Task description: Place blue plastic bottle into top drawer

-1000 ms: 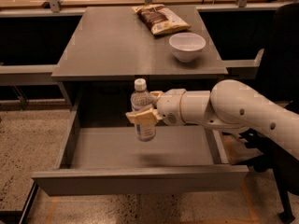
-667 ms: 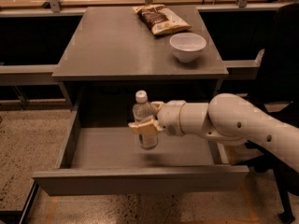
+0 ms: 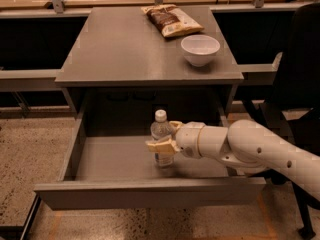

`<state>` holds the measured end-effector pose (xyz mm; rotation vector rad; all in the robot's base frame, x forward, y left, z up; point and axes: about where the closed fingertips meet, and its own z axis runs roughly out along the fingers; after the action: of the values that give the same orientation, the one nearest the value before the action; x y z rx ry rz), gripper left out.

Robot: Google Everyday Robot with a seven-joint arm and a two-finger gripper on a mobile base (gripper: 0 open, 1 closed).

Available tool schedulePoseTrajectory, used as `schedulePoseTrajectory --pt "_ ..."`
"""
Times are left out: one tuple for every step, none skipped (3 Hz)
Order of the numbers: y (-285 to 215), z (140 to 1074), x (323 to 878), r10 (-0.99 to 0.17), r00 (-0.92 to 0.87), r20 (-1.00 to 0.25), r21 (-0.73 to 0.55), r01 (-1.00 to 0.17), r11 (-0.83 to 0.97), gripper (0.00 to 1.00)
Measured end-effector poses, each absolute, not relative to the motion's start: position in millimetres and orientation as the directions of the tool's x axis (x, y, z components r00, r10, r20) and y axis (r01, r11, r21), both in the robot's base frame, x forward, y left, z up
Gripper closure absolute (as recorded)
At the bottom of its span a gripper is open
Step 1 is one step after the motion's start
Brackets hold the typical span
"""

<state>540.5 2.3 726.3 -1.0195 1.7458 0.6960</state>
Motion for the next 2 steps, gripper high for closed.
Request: schedulePoseTrajectory --pt "-10.2 712.0 555.8 -0.270 -0.148 -0.951 -0.009 -0.863 0.506 0.29" --pt "-16.0 703.2 565.0 -0.247 -0.130 -0.960 -0.014 -0.861 0.508 0.06"
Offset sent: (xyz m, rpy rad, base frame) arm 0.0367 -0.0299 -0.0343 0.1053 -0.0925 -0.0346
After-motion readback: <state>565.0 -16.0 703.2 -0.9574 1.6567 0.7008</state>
